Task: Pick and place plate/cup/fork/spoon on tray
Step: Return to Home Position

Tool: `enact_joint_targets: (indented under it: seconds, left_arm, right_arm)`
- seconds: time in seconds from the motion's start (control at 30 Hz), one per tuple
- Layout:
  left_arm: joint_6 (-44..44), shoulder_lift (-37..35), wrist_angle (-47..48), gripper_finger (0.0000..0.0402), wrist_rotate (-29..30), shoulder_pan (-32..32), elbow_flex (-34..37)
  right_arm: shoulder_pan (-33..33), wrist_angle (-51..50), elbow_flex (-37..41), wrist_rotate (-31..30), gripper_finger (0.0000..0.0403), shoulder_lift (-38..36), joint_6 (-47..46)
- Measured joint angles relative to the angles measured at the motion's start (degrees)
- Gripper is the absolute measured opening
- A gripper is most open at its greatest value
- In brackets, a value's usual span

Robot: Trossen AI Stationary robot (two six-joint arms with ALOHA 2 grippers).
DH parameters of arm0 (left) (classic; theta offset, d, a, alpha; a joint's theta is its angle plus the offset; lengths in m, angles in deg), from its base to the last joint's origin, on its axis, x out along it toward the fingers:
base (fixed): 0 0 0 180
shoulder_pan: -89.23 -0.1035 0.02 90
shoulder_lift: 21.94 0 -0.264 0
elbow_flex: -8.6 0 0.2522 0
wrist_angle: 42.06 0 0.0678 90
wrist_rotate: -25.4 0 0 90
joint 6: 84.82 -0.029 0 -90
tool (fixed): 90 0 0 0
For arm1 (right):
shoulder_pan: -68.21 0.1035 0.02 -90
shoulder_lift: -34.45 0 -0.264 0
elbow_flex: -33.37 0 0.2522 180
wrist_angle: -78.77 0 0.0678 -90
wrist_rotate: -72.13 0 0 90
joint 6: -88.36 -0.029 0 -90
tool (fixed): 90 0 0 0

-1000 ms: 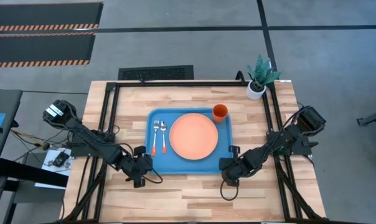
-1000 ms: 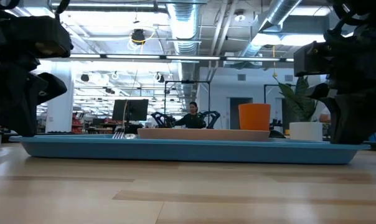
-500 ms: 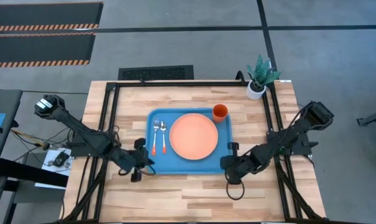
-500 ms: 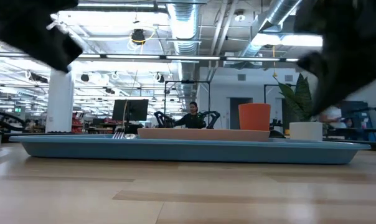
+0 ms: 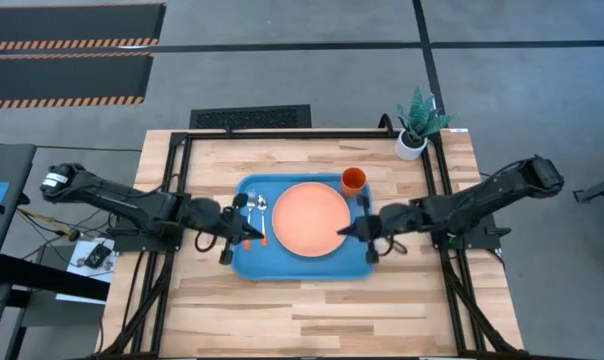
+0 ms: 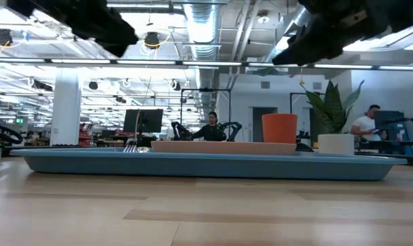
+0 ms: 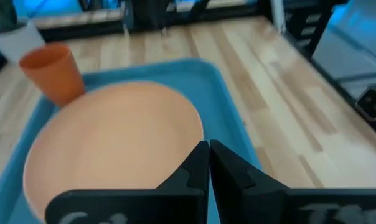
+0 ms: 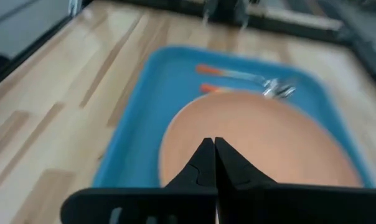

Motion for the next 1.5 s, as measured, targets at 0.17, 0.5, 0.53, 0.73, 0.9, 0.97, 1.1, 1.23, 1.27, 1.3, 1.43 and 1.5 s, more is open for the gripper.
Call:
enact_joint_targets:
  seconds: [0.17,0.5,0.53,0.73,0.9,0.97,1.1,1.23,1.27,1.3,1.43,1.5]
  left_arm:
    - [-2.4,0.0,-14.3,0.0000,-10.3,-7.6,7.3]
    - [-2.5,-6.7,-21.1,0.0000,-16.3,-15.5,16.4]
    - [-2.5,-8.5,-21.0,0.0000,-16.3,-15.9,17.1]
    - [-1.9,-20.9,-20.4,0.0000,-16.3,-17.6,22.5]
    - [-1.3,-31.5,-17.9,0.0000,-16.3,-18.1,26.8]
    - [-1.1,-35.6,-16.8,0.0000,-16.3,-18.1,28.1]
    - [0.1,-43.7,-11.7,0.0000,-16.3,-18.1,29.5]
    - [1.6,-52.3,-4.1,0.0000,-16.3,-18.1,29.5]
    - [2.1,-54.7,-2.5,0.0000,-16.3,-18.1,29.5]
    - [2.6,-56.4,-1.1,0.0000,-16.2,-18.1,29.5]
    - [2.6,-56.0,-0.5,0.0000,-16.1,-18.1,29.5]
    - [2.0,-56.4,-1.6,0.0000,-14.1,-18.1,30.9]
  right_arm:
    - [-4.6,7.3,5.1,0.5,0.0003,-5.9,4.0]
    - [-9.9,12.1,14.8,0.6,0.0005,-17.1,3.1]
    - [-10.1,12.8,16.0,0.6,0.0005,-18.5,3.0]
    - [-10.5,15.2,22.3,-1.2,0.0004,-25.9,1.3]
    - [-10.5,15.2,25.6,-1.2,0.0005,-32.0,0.6]
    - [-10.6,15.1,26.5,-1.2,0.0005,-34.8,0.8]
    - [-11.2,14.9,29.3,-1.3,0.0005,-41.1,0.6]
    - [-11.2,15.5,33.2,-2.0,0.0005,-48.0,0.0]
    - [-11.2,14.4,33.3,-2.9,0.0005,-49.9,-0.5]
    - [-11.2,13.0,33.3,-3.6,0.0005,-51.7,-0.9]
    - [-11.2,8.6,33.3,-4.0,0.0006,-57.5,-1.7]
    - [-11.6,6.6,33.3,-4.1,0.0006,-60.0,-1.7]
